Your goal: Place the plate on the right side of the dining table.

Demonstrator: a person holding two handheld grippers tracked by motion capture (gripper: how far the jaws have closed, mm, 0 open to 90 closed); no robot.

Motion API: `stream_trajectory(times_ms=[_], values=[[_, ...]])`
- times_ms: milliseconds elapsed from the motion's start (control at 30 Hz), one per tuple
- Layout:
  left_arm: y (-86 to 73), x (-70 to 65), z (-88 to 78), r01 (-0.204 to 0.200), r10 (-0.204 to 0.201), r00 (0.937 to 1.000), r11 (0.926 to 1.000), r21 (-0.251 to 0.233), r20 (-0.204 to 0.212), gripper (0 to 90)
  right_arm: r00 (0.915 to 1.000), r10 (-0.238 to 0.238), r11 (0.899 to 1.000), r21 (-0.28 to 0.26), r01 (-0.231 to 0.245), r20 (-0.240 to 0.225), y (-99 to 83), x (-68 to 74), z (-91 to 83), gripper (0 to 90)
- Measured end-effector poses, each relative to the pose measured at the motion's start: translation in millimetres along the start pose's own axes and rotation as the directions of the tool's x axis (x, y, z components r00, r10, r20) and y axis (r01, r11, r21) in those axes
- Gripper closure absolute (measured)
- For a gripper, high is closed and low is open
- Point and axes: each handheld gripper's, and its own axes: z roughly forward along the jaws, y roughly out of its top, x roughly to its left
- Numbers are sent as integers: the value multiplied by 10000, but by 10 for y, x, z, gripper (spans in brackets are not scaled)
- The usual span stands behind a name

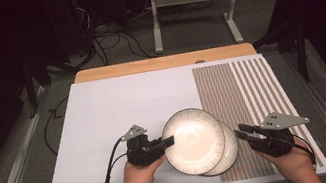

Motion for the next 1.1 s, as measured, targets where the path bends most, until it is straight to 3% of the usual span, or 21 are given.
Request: stream_trajectory(times_ms=[267, 300, 433, 633, 700, 800, 867, 1000, 1100], values=[[23, -22, -76, -618, 613, 9981, 9969, -491, -116, 785, 9981, 353, 9969, -724, -316, 500, -15, -95, -126, 543], [33, -34, -105, -863, 849, 9961, 9943, -634, -231, 787, 9978, 427, 9957, -849, -383, 514, -17, -111, -147, 507], [59, -36, -172, -1215, 1184, 9923, 9877, -985, -367, 796, 9948, 629, 9918, -1163, -534, 797, -31, -157, -199, 399], [75, -21, -269, -1907, 1806, 9803, 9709, -1446, -802, 798, 9919, 806, 9860, -1536, -649, 983, -51, -200, -263, 289], [66, -22, -297, -2273, 2148, 9726, 9590, -1693, -892, 798, 9889, 913, 9852, -1550, -726, 1172, -56, -207, -280, 237], [43, -41, -344, -2957, 2784, 9540, 9347, -1973, -1111, 797, 9864, 953, 9828, -1701, -719, 1337, -60, -220, -297, 162], [34, -54, -373, -3269, 3065, 9436, 9222, -2066, -1248, 797, 9869, 977, 9805, -1822, -733, 1285, -63, -225, -312, 136], [6, -49, -428, -3643, 3417, 9301, 9049, -2201, -1345, 796, 9873, 1041, 9791, -1867, -806, 1196, -60, -210, -308, 25], [-18, -43, -450, -3846, 3625, 9224, 8941, -2295, -1335, 794, 9875, 1059, 9786, -1885, -826, 1168, -66, -184, -289, 6]])
